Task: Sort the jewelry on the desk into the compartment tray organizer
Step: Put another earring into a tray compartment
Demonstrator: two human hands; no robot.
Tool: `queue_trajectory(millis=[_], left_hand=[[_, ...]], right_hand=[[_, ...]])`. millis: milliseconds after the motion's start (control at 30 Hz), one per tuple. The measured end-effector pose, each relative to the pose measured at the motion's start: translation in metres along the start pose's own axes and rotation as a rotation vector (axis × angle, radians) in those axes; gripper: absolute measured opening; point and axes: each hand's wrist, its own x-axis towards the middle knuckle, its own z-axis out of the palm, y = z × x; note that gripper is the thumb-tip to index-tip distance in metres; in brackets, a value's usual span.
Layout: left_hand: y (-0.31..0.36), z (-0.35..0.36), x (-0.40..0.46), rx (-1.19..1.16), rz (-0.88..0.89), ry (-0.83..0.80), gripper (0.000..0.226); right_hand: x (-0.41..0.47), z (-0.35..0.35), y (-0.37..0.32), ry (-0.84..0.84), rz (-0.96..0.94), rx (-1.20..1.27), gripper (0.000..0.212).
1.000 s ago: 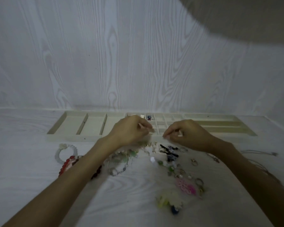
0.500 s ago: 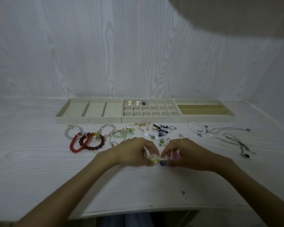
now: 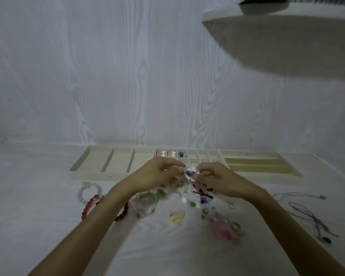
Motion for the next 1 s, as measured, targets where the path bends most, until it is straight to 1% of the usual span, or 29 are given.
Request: queue_trajectory(millis=[100, 233, 300, 367, 467, 533, 600, 633, 700, 733, 800, 833, 1000], left_hand=[[0.001, -0.012, 0.03, -0.07, 0.005, 0.038, 0.024], [-0.005, -0.025, 0.068, -0.172, -0.037, 0.143, 0.018], [-0.012, -0.029, 0.088, -0.179, -0.075, 0.177, 0.016], [-0.019, -0.031, 0.105, -0.156, -0.101, 0.236, 0.013], [-0.034, -0.03, 0.127, -0.089, -0.107, 0.337, 0.01], [-0.043, -0.027, 0.136, -0.118, -0.083, 0.376, 0.008], [-0.048, -0.026, 0.139, -0.186, -0.051, 0.374, 0.005], [-0.05, -0.026, 0.14, -0.228, -0.04, 0.343, 0.005], [-0.053, -0.026, 0.143, -0.298, -0.056, 0.257, 0.011], [-0.053, -0.027, 0.143, -0.296, -0.071, 0.235, 0.013], [-0.057, -0.026, 0.144, -0.212, -0.093, 0.236, 0.016], [-0.06, -0.025, 0.145, -0.15, -0.1, 0.24, 0.017], [-0.068, -0.02, 0.147, 0.157, -0.116, 0.211, 0.013]], right_hand=[[0.036, -0.009, -0.001, 0.043, -0.013, 0.013, 0.021], [0.074, -0.022, 0.005, 0.035, 0.068, -0.016, 0.027], [0.093, -0.026, 0.011, 0.063, 0.102, -0.039, 0.024], [0.11, -0.028, 0.015, 0.178, 0.116, -0.07, 0.021], [0.13, -0.027, 0.021, 0.412, 0.077, -0.064, 0.025], [0.139, -0.029, 0.023, 0.465, 0.056, -0.053, 0.018], [0.142, -0.032, 0.024, 0.462, 0.064, -0.008, 0.013], [0.142, -0.034, 0.025, 0.448, 0.076, 0.026, 0.012], [0.141, -0.04, 0.027, 0.382, 0.12, 0.097, 0.014], [0.14, -0.043, 0.027, 0.334, 0.136, 0.124, 0.016], [0.139, -0.046, 0.032, 0.259, 0.138, 0.124, 0.017], [0.14, -0.047, 0.035, 0.253, 0.14, 0.107, 0.017], [0.143, -0.043, 0.053, 0.317, 0.217, 0.019, 0.018]])
